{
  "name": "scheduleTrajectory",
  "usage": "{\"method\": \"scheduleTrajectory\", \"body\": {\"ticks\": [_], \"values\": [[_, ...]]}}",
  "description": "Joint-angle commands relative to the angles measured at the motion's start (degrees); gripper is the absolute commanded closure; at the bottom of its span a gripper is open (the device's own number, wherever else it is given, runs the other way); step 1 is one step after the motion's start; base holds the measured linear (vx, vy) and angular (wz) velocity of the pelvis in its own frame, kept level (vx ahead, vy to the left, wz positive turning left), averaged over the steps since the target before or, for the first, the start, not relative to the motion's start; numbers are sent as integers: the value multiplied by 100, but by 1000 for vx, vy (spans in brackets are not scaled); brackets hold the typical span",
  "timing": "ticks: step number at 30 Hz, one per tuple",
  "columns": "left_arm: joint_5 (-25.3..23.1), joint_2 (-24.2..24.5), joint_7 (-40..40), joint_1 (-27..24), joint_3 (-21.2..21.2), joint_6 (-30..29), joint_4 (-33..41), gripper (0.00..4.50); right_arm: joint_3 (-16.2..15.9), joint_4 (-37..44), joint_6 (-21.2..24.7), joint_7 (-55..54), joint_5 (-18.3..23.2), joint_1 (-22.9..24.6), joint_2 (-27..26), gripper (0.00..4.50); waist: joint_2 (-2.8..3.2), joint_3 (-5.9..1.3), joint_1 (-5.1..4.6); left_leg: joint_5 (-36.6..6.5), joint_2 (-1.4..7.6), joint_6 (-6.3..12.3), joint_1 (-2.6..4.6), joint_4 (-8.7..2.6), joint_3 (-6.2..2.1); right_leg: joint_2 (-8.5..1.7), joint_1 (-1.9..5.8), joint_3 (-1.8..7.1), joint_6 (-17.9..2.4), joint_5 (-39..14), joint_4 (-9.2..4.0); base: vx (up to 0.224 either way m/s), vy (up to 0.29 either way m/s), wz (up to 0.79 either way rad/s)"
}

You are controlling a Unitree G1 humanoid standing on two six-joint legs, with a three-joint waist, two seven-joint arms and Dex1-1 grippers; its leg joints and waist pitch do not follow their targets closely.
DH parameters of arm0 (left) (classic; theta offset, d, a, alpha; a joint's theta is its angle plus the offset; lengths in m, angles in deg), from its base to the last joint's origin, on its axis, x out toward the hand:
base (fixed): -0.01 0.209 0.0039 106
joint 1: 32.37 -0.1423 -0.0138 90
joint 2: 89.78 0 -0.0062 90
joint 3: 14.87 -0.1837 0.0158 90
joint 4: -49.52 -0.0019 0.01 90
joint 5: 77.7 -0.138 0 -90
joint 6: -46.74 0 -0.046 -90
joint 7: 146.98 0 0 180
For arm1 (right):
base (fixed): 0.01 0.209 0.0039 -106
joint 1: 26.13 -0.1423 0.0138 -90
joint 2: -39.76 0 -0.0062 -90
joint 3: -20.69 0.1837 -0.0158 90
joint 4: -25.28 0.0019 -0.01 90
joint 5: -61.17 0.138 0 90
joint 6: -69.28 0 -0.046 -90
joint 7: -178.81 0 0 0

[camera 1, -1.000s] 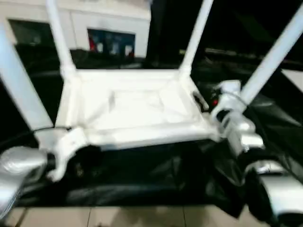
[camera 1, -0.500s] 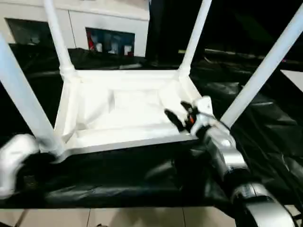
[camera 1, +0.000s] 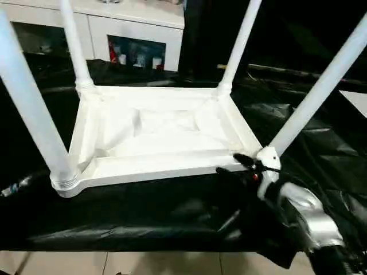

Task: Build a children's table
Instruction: Rotate table base

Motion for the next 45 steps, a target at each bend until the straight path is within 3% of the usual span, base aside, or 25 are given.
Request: {"method": "scheduleTrajectory", "body": {"ticks": [1,3,6,7,12,16,21,23,25,30,31,34,36,37,45], "values": [[352,-158,2,221,-25,-58,154,3,88,266,345,-134,-129,46,201,63,117,-189,6,-1960,144,10,42,-494,-40,-386,196,361,-653,-2339,-564,0,0,0],[568,-267,-7,374,-84,-126,239,3,59,323,518,-194,-182,68,281,63,136,-206,32,-1917,152,-33,63,-485,-41,-402,200,366,-618,-2364,-567,0,0,0],[769,-412,-30,593,-216,-191,343,3,13,207,612,-309,-328,20,336,63,114,-224,47,-1857,155,-90,59,-488,-37,-381,203,359,-660,-2059,-532,0,0,0],[901,-540,-50,779,-420,-279,460,3,-57,-18,721,-544,-548,-87,333,63,74,-222,42,-1824,152,-110,53,-486,-35,-377,207,355,-663,-2022,-525,0,0,0],[929,-707,-118,1079,-872,-406,606,3,-99,-310,861,-945,-757,-263,257,63,55,-240,54,-1780,143,-177,62,-471,-30,-380,211,350,-567,-2083,-527,0,0,0],[951,-948,-211,1303,-1455,-563,935,3,17,-612,915,-1518,-905,-512,93,63,47,-265,50,-1638,143,-264,49,-463,-24,-370,230,353,-607,-1761,-476,0,0,0],[1110,-1114,-264,1459,-1822,-717,1268,3,163,-921,954,-1885,-886,-730,-110,63,59,-280,61,-1604,132,-307,47,-449,-12,-355,242,349,-606,-1585,-459,0,0,0],[1196,-1186,-256,1559,-2008,-796,1415,3,156,-1216,872,-2074,-931,-887,-230,63,93,-276,47,-1712,129,-358,59,-447,-15,-360,226,343,-578,-1745,-465,0,0,0],[1308,-1250,-258,1652,-2158,-919,1597,3,153,-1505,780,-2184,-934,-1053,-368,63,60,-283,37,-1699,127,-371,38,-443,-17,-351,240,345,-595,-1658,-458,0,0,0],[1513,-1342,-227,1752,-2444,-1115,1938,3,45,-1971,618,-2171,-965,-1356,-637,63,88,-292,13,-1532,127,-396,20,-434,-6,-341,260,352,-625,-1412,-422,0,0,0],[1612,-1431,-246,1805,-2593,-1191,2095,3,-39,-2215,480,-2132,-1017,-1527,-774,63,52,-301,-3,-1492,130,-407,14,-423,-1,-347,261,353,-638,-1412,-405,0,0,0],[1706,-1583,-280,1880,-2813,-1235,2248,3,-127,-2512,248,-2087,-1073,-1765,-943,63,76,-291,-14,-1521,136,-446,6,-431,-8,-364,265,351,-650,-1561,-413,0,0,0],[1729,-1676,-323,1945,-2964,-1256,2306,3,-156,-2637,130,-1979,-1050,-1900,-1048,63,31,-295,-68,-1524,133,-435,-15,-426,-7,-358,272,355,-606,-1577,-418,0,0,0],[1684,-1846,-357,2071,-3203,-1259,2284,3,-201,-2734,13,-1782,-1006,-2050,-1189,63,28,-308,-110,-1407,124,-400,-47,-417,-11,-362,296,359,-589,-1535,-405,0,0,0],[1206,-2307,-377,2530,-3925,-1190,1812,3,-368,-2927,-379,-1013,-977,-2303,-1471,63,63,-317,-186,-1172,141,-318,-46,-399,-3,-358,305,370,-705,-1187,-389,0,0,0]]}}
